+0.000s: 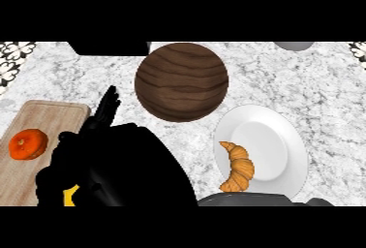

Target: Pick the lemon from the plate and place it in the bowl

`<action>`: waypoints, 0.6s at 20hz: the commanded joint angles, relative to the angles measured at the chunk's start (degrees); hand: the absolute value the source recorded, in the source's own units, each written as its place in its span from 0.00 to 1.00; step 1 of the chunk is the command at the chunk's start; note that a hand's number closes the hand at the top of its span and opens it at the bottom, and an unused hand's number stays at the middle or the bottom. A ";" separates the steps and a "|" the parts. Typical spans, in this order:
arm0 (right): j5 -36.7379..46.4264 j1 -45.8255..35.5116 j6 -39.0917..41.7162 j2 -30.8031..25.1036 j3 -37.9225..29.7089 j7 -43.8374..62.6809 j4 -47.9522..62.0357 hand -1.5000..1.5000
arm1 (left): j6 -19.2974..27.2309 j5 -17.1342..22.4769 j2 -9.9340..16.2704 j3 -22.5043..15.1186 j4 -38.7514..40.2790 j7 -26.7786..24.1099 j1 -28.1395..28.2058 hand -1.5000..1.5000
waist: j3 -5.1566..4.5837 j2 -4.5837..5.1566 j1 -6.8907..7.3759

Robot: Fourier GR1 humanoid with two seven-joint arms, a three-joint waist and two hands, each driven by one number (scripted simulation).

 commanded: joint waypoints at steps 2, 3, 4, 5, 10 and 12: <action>-4.27 -11.17 0.73 0.02 -8.25 2.92 7.58 1.00 | 0.32 -0.86 -0.57 -0.88 -0.56 1.02 0.05 0.50 | 0.02 0.19 -0.02; -2.29 -15.08 -3.77 0.02 -3.56 7.91 10.01 1.00 | 0.02 0.21 -0.71 -0.07 0.19 1.63 -1.58 0.50 | -0.03 0.10 0.20; -3.13 -13.70 -4.24 0.02 -6.29 0.03 16.54 1.00 | -0.13 -0.15 -0.08 0.66 2.10 -0.81 -1.22 0.50 | -0.02 0.40 0.39; -4.87 -17.05 -0.87 0.02 -8.05 5.01 13.68 1.00 | -0.06 0.45 -0.56 1.46 3.96 -2.18 -2.41 0.50 | -0.01 0.25 -0.10; -0.75 -16.21 3.75 -2.20 -10.18 0.56 21.51 1.00 | -0.59 0.31 0.15 1.50 3.21 -0.74 -3.41 0.50 | 0.03 0.23 -0.77; 0.08 -16.60 2.89 -1.75 -11.95 -6.71 30.39 1.00 | -0.97 0.95 0.02 0.72 -0.87 1.51 -1.61 0.50 | 0.03 0.40 0.15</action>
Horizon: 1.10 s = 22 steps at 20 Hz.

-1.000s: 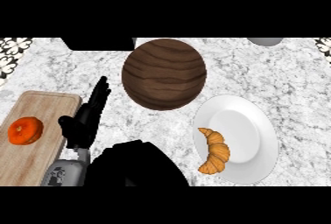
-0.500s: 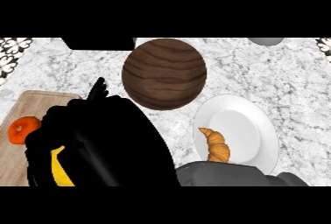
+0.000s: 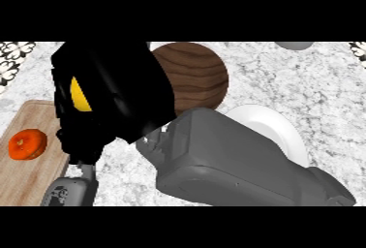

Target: Pick the lemon from the plate and place it in the bowl

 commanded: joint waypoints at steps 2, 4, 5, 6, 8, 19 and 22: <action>6.95 -0.73 1.03 -1.66 2.18 -4.88 11.27 1.00 | -1.28 1.06 1.47 1.29 -0.70 1.26 -1.43 0.50 | 0.00 0.15 0.10; 6.62 -2.15 2.69 -1.53 -0.71 -8.27 14.46 1.00 | 1.57 -1.72 -1.30 -1.23 -0.26 0.13 0.79 0.50 | 0.02 0.08 0.00; 7.06 -2.31 2.93 -2.27 -0.72 -10.77 17.68 1.00 | 1.06 -1.53 -0.48 -0.36 0.88 -0.43 -1.02 0.50 | 0.01 0.22 0.07; 7.81 -2.39 1.40 -3.66 -2.31 -13.95 20.58 1.00 | 1.10 -1.40 -0.78 -0.52 1.03 1.55 -2.84 0.50 | 0.02 0.33 0.12; 8.94 -2.01 -0.52 -1.64 -4.07 -15.63 25.12 1.00 | -0.47 0.47 0.94 1.51 -0.12 0.53 -0.95 0.50 | 0.02 0.21 0.22; 11.27 -4.48 -6.42 -0.45 -11.74 -33.01 51.68 1.00 | 0.62 -2.18 -2.35 -2.38 1.15 -2.71 1.30 0.50 | 0.01 0.54 0.95; 8.44 -4.17 -2.04 -0.28 -13.48 -37.88 56.47 1.00 | -0.22 -0.58 -0.44 -0.09 -0.84 -0.07 -0.48 0.50 | 0.03 0.70 1.40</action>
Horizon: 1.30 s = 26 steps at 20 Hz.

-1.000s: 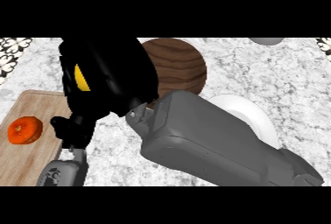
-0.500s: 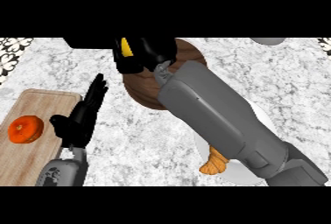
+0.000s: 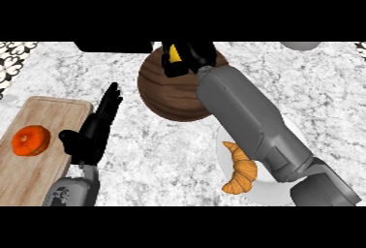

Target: Pick the lemon from the plate and place it in the bowl

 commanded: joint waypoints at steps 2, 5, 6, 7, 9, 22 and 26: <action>-3.63 0.31 2.40 0.99 -5.14 -5.52 9.10 1.00 | -1.21 1.42 1.30 2.20 1.94 -0.85 -1.03 0.50 | 0.00 0.21 0.09; -7.20 -0.89 11.13 0.54 -7.37 -9.82 10.99 0.00 | -0.47 0.56 -0.04 0.65 1.47 0.47 -1.94 0.50 | 0.02 0.24 0.20; -7.36 2.07 9.52 -0.51 -7.99 -14.95 12.61 0.00 | -0.32 0.15 -0.09 0.16 0.09 -0.40 -0.49 0.50 | 0.04 0.39 0.61; -7.77 -2.29 11.55 1.18 -8.76 -13.08 13.28 0.00 | -1.42 0.30 0.49 0.44 2.90 -0.63 -2.50 0.50 | 0.01 0.35 0.43; -9.34 0.78 9.64 1.37 -10.79 -18.67 13.25 0.00 | -0.21 -0.02 -0.38 0.28 1.92 -0.16 -1.73 0.50 | 0.04 0.22 0.18; -20.27 -2.66 10.58 -1.89 -24.66 -24.05 12.46 0.00 | -1.05 -0.19 0.38 0.63 2.28 -0.58 -0.87 0.50 | 0.02 -0.17 -0.53; -23.23 -0.99 18.61 -6.64 -26.69 -21.95 10.00 0.00 | 0.07 0.71 0.44 1.61 -2.10 5.46 -2.58 0.50 | 0.05 -0.58 -1.44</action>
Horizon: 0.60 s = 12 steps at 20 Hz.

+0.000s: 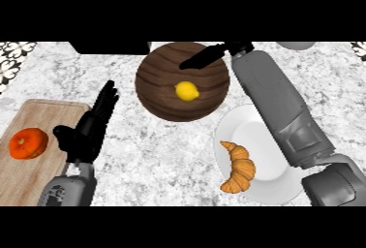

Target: Pick the lemon from the plate and place it in the bowl

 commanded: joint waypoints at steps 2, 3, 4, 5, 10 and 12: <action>-5.24 2.16 9.05 -4.58 -4.46 0.48 -1.03 0.00 | 1.77 -1.46 -1.19 -0.58 0.40 0.07 -0.80 0.50 | 0.01 -0.11 -0.68; -5.26 3.38 9.05 -4.00 -4.34 -0.09 -1.72 0.00 | 0.97 -0.90 -1.46 -1.43 -1.59 -0.26 2.30 0.50 | 0.01 -0.18 -0.44; -5.22 2.28 10.35 -5.41 -4.81 -1.11 -0.34 0.00 | 0.44 -0.70 -0.50 -0.24 0.70 0.74 -1.71 0.50 | 0.00 0.06 -0.23; -6.25 3.28 13.47 -7.23 -5.02 0.58 -2.90 0.00 | 1.11 -1.01 0.09 1.27 2.97 -0.65 -2.09 0.50 | -0.01 -0.17 -0.96; -6.93 6.82 19.55 -9.08 -5.42 -3.85 -1.88 0.00 | -1.01 0.08 0.49 1.40 3.46 -5.69 1.36 0.50 | -0.01 0.08 -0.19; -5.86 10.73 22.15 -9.32 -3.83 -7.04 -3.08 0.00 | 0.38 -0.24 0.10 0.80 -0.59 1.86 -0.72 0.50 | 0.02 -0.05 -0.34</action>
